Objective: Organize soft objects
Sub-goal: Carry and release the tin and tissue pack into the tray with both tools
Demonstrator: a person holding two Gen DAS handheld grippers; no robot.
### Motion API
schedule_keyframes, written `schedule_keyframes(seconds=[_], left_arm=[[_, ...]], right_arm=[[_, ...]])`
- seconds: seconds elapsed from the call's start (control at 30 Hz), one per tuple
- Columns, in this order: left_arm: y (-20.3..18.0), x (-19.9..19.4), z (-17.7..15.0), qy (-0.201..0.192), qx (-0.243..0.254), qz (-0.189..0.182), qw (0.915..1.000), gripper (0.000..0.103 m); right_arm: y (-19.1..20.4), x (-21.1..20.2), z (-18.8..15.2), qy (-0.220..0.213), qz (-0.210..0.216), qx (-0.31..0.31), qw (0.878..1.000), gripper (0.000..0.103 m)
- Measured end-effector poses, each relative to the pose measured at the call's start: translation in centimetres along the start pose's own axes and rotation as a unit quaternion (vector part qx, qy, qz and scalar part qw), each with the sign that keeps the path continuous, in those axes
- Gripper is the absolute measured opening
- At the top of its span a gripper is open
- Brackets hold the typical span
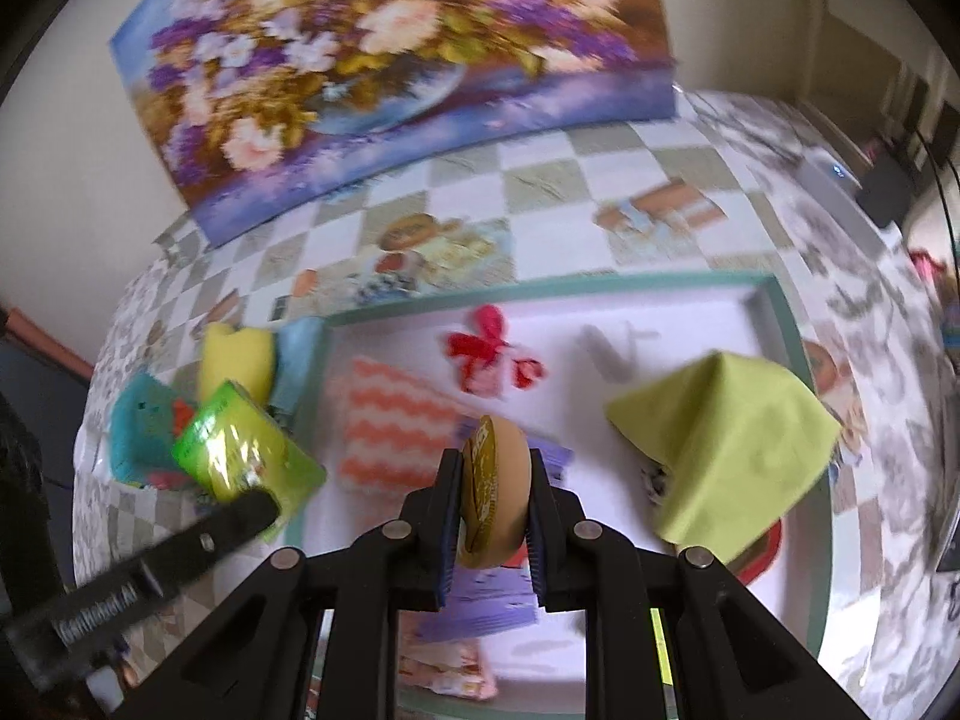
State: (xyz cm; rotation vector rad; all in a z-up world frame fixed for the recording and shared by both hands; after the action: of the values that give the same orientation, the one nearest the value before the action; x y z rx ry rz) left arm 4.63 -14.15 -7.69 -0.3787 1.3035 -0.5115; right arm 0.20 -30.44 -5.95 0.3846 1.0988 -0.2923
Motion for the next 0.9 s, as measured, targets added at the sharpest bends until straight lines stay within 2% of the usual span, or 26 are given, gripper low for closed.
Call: schedule_keyframes(seconds=[0.13,0.23,0.37,0.57,0.63,0.73,0.87,0.9], left_arm=[[-0.5,1.9,-1.0,0.046,0.020,0.004,0.9987,0.024],[-0.7,2.7,-1.5,0.065,0.027,0.006,0.9975,0.024],[-0.5,3.2,-1.7,0.079,0.027,0.010,0.9964,0.024],[0.5,3.6,-1.2,0.090,0.003,0.002,0.9959,0.026],[0.6,3.2,-1.1,0.093,-0.001,0.010,0.9957,0.034],[0.5,2.1,-0.8,0.084,0.002,0.017,0.9963,0.048],[0.0,0.4,-0.3,0.064,0.013,0.015,0.9978,0.052],[-0.2,0.2,-0.1,0.059,0.017,0.018,0.9980,0.056]], right_arm=[[-2.1,0.5,-0.2,0.013,-0.015,0.027,0.999,0.020],[-3.2,0.9,-0.2,0.021,-0.030,0.041,0.999,0.020],[-4.5,1.2,-0.4,0.028,-0.050,0.053,0.997,0.020],[-4.6,1.3,-0.4,0.033,-0.051,0.053,0.997,0.024],[-4.2,0.9,-0.3,0.031,-0.053,0.047,0.997,0.024],[-3.9,-0.1,0.2,0.017,-0.056,0.039,0.998,0.031],[-3.6,-1.7,0.7,-0.004,-0.060,0.032,0.998,0.035],[-3.6,-1.9,0.8,-0.007,-0.060,0.032,0.998,0.038]])
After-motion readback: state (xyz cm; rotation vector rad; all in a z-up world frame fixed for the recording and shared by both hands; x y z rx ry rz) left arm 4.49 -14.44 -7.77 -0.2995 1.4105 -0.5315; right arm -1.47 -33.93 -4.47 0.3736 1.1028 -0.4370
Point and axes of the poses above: each gripper's, at about its wrist camera, not at the fingertips, and x roughly the way its jaws point, y to its left, z to its top, the point moved 4 cm from there along x, roughly the way its jaws point, and after that the axes turned 5 degrees about -z, right-handed, at the moved point
